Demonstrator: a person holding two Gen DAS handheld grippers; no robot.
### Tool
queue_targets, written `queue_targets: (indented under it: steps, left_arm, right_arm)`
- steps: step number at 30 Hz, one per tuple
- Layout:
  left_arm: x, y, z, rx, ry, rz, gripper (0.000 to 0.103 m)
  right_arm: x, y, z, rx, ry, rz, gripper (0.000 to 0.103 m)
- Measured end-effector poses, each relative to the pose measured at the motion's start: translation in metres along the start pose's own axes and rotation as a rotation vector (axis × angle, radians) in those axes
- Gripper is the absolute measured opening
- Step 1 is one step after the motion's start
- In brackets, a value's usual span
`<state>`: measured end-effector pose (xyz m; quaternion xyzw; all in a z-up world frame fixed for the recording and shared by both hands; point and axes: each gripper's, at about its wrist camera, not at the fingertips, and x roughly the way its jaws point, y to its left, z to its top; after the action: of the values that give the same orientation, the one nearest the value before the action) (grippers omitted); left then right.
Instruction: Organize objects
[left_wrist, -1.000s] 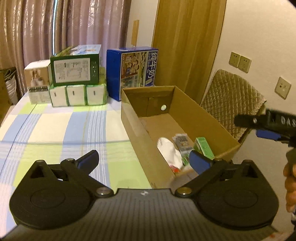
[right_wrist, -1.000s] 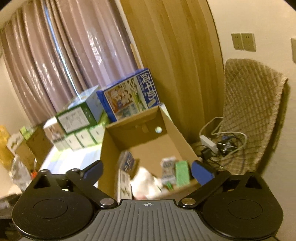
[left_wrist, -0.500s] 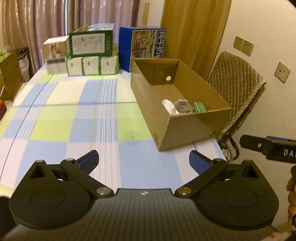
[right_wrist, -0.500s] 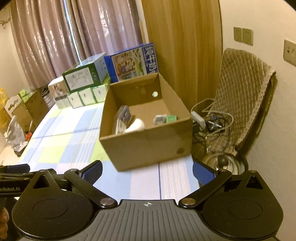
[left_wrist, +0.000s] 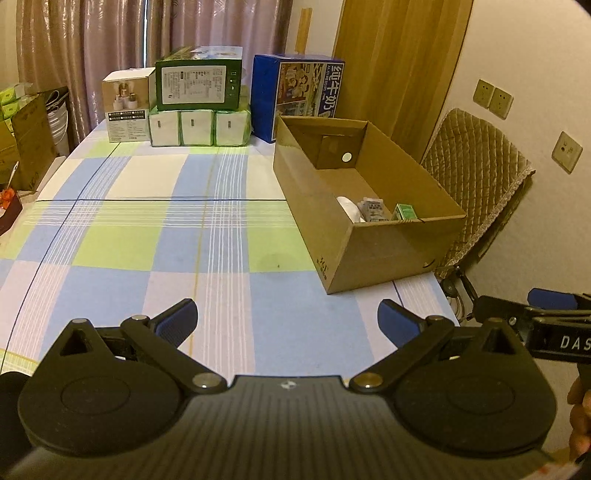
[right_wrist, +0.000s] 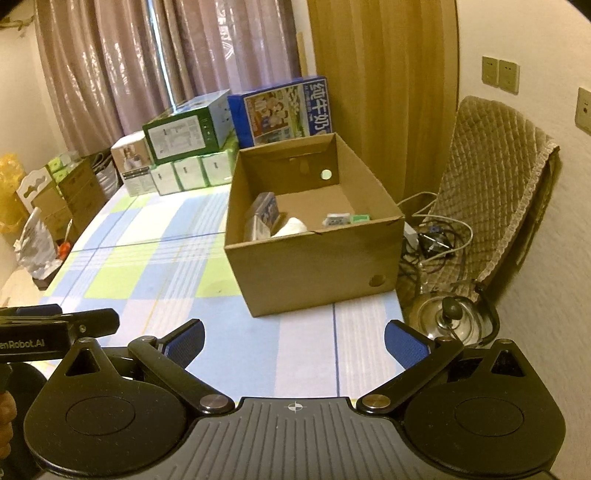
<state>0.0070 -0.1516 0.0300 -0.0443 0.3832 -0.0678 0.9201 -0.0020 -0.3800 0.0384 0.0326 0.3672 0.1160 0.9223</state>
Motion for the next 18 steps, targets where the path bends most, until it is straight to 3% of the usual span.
queue_targets:
  steps: [18]
  left_arm:
    - [-0.0009,0.0027,-0.0034,-0.004,-0.001,-0.001,0.102]
  right_arm:
    - [0.0013,0.006,0.0015,-0.016,0.007,-0.007,0.101]
